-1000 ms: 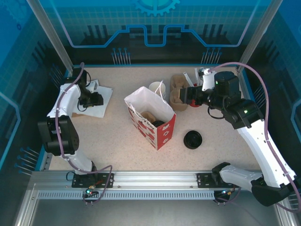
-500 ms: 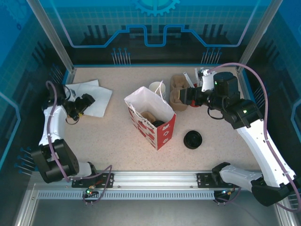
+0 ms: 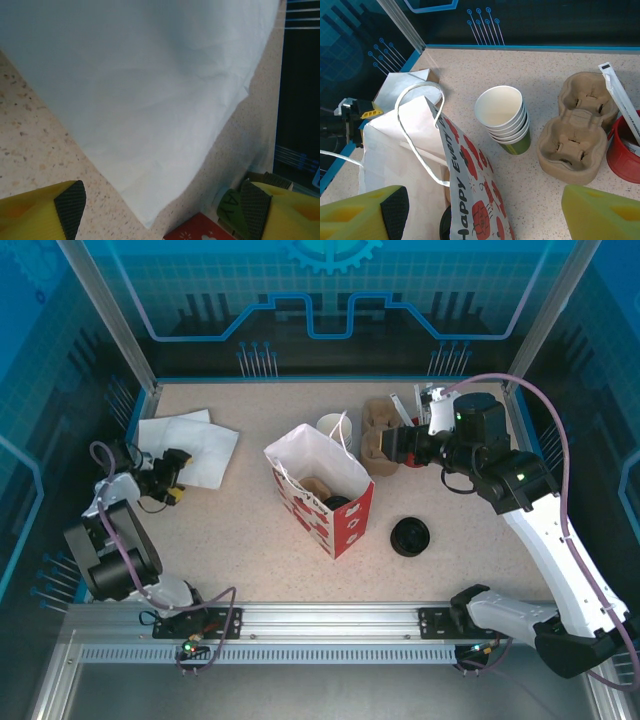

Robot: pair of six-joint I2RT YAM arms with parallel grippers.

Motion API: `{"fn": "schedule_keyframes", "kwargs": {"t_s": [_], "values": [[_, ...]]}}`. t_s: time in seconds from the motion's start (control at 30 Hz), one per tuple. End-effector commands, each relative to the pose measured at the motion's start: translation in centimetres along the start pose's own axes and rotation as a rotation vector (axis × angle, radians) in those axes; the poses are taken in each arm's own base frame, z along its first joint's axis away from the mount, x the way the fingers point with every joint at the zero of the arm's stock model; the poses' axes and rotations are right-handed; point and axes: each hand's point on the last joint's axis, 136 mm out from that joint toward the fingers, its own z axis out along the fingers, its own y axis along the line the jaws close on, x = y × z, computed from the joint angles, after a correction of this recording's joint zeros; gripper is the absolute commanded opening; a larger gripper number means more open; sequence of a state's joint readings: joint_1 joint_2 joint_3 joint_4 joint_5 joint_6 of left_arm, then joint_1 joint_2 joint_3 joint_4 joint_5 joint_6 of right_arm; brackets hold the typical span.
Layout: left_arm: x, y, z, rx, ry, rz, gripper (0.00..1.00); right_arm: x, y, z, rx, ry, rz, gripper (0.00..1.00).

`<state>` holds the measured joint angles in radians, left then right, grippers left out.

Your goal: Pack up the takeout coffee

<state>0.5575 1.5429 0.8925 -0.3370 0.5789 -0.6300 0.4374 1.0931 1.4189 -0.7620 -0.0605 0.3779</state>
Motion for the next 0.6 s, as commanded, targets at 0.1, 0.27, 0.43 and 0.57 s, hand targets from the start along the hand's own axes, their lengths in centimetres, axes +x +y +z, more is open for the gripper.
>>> {"fn": "schedule_keyframes", "kwargs": {"t_s": [0.1,0.27,0.43,0.57], "values": [[-0.7,1.4,1.5,0.008,0.0,-0.063,0.84,0.2,-0.6,-0.3,0.023,-0.005,0.007,0.82],[-1.2,1.6,2.3,0.008,0.01,-0.071,0.75,0.1,-0.7,-0.2,0.025,-0.005,0.009,0.82],[-1.5,1.1,1.9,0.014,-0.003,-0.046,0.47,0.1,-0.7,-0.3,0.023,-0.007,0.007,0.82],[-1.5,0.3,0.8,0.004,-0.013,0.007,0.21,0.0,-0.7,-0.2,0.024,-0.009,0.007,0.82]]}}
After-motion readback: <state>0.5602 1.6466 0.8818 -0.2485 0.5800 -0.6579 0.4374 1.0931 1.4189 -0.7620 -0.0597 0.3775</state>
